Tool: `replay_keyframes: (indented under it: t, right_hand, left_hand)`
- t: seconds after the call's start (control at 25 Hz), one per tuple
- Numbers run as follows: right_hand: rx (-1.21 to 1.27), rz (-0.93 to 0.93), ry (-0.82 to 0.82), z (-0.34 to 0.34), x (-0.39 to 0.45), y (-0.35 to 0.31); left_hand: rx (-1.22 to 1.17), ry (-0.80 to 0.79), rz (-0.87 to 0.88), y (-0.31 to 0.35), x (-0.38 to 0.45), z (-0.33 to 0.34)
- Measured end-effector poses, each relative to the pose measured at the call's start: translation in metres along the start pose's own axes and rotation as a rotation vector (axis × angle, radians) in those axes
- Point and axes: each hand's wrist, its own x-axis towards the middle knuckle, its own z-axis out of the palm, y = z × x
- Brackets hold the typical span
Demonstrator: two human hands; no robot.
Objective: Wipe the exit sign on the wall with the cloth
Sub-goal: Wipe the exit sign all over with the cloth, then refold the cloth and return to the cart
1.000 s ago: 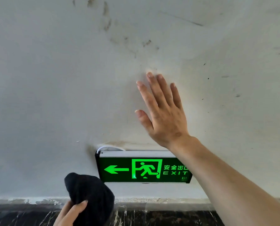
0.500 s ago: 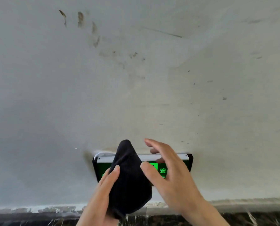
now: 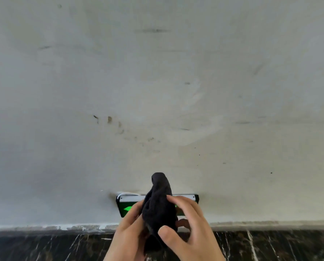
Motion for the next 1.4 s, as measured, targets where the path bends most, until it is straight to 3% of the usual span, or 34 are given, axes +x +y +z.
replay_keyframes:
  t: [0.16,0.44,0.64,0.8,0.96,1.08,1.4]
  right_hand:
    - [0.13,0.134,-0.05,-0.042,-0.017,-0.11]
    - [0.343,0.283,0.023,-0.104,-0.035,-0.258]
    - [0.757,0.47,0.064,-0.128,-0.049,-0.31]
    - [0.834,0.502,0.077,-0.128,-0.053,-0.322]
    - [0.848,0.548,-0.047,-0.109,-0.047,-0.332]
    - [0.846,0.592,-0.262,-0.074,-0.039,-0.343]
    - [0.589,0.506,-0.519,0.077,-0.013,-0.394]
  left_hand:
    - [0.026,-0.06,0.054,0.087,-0.068,0.026]
    - [-0.005,-0.063,0.059,0.214,-0.156,0.061]
    - [-0.379,-0.067,-0.041,0.251,-0.199,0.064]
    - [-0.479,-0.029,-0.051,0.256,-0.212,0.054]
    - [-0.485,0.04,-0.014,0.261,-0.23,0.03]
    - [-0.492,0.103,0.051,0.267,-0.25,0.001]
    - [-0.686,0.437,0.278,0.28,-0.326,-0.117]
